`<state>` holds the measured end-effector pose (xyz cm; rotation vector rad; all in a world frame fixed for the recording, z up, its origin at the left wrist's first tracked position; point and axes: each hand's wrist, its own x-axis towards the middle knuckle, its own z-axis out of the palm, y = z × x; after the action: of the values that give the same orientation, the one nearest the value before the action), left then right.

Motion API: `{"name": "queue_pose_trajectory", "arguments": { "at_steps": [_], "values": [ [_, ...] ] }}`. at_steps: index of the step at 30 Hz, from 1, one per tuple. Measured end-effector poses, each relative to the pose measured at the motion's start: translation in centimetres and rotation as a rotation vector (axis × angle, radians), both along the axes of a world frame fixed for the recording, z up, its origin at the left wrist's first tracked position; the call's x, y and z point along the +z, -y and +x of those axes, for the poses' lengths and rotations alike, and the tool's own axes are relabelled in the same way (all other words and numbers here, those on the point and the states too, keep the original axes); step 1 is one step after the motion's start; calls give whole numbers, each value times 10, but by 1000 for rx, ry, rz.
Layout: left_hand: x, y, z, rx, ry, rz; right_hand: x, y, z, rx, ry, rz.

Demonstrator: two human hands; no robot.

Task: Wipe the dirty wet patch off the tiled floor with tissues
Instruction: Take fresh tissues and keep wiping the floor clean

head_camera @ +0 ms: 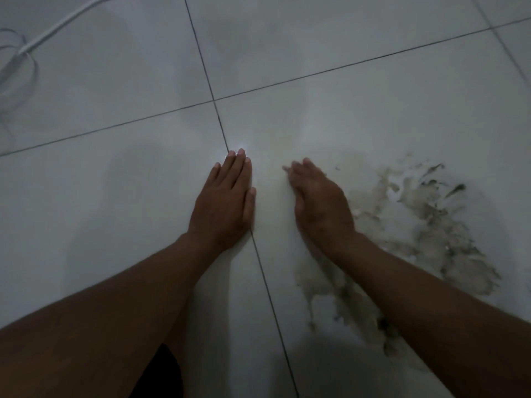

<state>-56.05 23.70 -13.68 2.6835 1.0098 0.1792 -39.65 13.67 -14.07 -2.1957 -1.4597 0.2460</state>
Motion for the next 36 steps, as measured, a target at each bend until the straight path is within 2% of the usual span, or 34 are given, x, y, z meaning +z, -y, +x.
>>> {"name": "queue_pose_trajectory", "arguments": {
  "at_steps": [3,6,8,12,13,14,17,19,21,24,26,28,32,34,36],
  "values": [
    [0,2,12,-35,4,2,3,-12,7,-29,-28,-15],
    [-1,4,28,-55,22,-9,9,5,-4,255,10,-20],
    [-2,6,37,-69,20,-14,5,13,8,290,39,-5],
    [-2,8,54,-92,35,-31,-10,4,63,-215,-28,41],
    [-3,8,58,-97,35,-39,-9,2,71,-254,-32,32],
    [-3,8,61,-104,32,-42,-6,3,73,-213,-25,15],
    [-4,10,70,-108,31,-39,11,20,60,177,15,-10],
    [-5,12,75,-106,35,-47,15,31,63,295,1,0],
    [-7,14,76,-99,42,-34,10,32,77,174,20,44],
    [-9,13,75,-94,48,-24,-3,18,101,-232,47,97],
    [-9,13,76,-87,53,-27,-9,0,107,-368,67,83],
    [-10,15,76,-80,49,-39,-7,-12,97,-270,33,43],
    [-10,14,75,-80,45,-58,9,12,63,162,-12,-1],
    [-10,14,75,-78,52,-57,9,27,64,145,-5,66],
    [-10,14,76,-77,53,-52,3,25,74,-46,33,106]
  ]
}}
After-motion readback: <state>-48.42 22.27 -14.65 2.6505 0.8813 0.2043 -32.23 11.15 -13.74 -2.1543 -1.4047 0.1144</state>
